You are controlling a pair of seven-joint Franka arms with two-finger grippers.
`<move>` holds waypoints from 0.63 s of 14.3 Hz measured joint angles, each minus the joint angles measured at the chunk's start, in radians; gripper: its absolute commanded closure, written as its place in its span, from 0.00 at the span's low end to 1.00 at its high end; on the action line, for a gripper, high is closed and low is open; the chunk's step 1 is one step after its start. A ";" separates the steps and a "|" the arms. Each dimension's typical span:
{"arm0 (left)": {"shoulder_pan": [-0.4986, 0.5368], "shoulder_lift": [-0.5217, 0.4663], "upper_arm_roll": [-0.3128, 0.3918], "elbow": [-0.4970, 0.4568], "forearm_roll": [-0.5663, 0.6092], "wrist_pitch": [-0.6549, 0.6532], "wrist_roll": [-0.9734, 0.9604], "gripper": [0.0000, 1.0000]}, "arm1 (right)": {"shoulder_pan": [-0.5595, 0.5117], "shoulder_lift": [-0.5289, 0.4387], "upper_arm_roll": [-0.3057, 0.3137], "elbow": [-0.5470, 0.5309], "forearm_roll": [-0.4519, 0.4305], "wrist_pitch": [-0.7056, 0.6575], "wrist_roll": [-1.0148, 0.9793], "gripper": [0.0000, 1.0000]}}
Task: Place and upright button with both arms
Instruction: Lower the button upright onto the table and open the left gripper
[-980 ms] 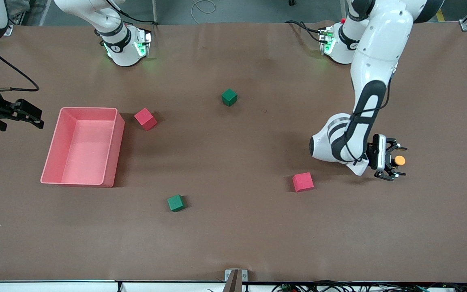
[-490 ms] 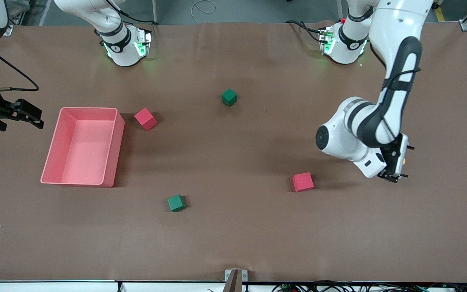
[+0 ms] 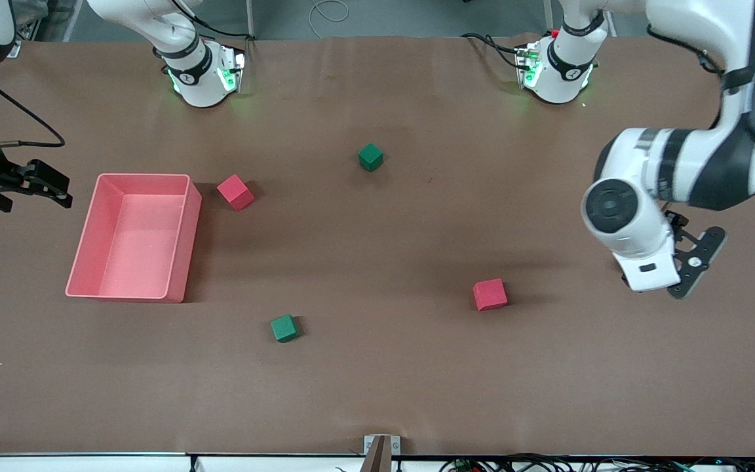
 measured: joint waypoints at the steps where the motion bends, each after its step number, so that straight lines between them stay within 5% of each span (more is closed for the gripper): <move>1: 0.016 -0.011 0.001 0.025 -0.069 0.000 0.091 0.00 | 0.004 0.000 0.000 0.000 0.000 0.000 0.000 0.00; 9: 0.094 -0.075 0.003 0.073 -0.387 -0.003 0.551 0.00 | 0.028 0.000 0.001 0.002 0.000 -0.018 0.000 0.00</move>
